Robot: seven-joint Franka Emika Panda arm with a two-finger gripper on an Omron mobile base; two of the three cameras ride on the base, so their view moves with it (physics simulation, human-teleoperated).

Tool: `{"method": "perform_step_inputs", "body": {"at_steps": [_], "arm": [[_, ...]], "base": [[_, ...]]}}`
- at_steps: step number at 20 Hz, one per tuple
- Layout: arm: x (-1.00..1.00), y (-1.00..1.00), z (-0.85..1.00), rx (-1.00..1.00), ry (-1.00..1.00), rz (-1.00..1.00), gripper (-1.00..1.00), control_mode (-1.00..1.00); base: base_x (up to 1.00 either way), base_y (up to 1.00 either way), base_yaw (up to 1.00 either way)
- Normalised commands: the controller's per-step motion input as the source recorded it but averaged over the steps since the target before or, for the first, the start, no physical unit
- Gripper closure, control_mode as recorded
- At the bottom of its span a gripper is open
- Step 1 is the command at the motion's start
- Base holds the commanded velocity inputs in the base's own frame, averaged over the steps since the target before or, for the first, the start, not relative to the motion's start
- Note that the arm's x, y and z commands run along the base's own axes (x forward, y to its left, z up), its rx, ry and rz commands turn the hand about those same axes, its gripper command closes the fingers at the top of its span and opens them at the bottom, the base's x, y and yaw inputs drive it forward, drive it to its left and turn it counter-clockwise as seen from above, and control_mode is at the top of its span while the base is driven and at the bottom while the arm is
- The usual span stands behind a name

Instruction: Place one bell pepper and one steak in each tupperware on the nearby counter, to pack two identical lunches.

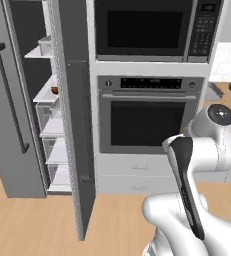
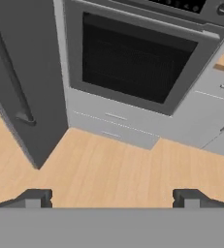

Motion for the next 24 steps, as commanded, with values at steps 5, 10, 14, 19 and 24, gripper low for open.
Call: {"method": "perform_step_inputs", "body": {"at_steps": [5,10,14,19,24], "arm": [[0.0,0.0,0.0,0.0,0.0,0.0,-1.0,1.0],[0.0,0.0,0.0,0.0,0.0,0.0,-1.0,1.0],[0.0,0.0,0.0,0.0,0.0,0.0,-1.0,1.0],[0.0,0.0,0.0,0.0,0.0,0.0,-1.0,1.0],[0.0,0.0,0.0,0.0,0.0,0.0,-1.0,1.0]], "base": [[-0.39,1.0,0.0],[0.01,1.0,0.0],[0.09,1.0,-0.02],[0.0,1.0,-0.11],[0.19,0.89,-0.18]]}}
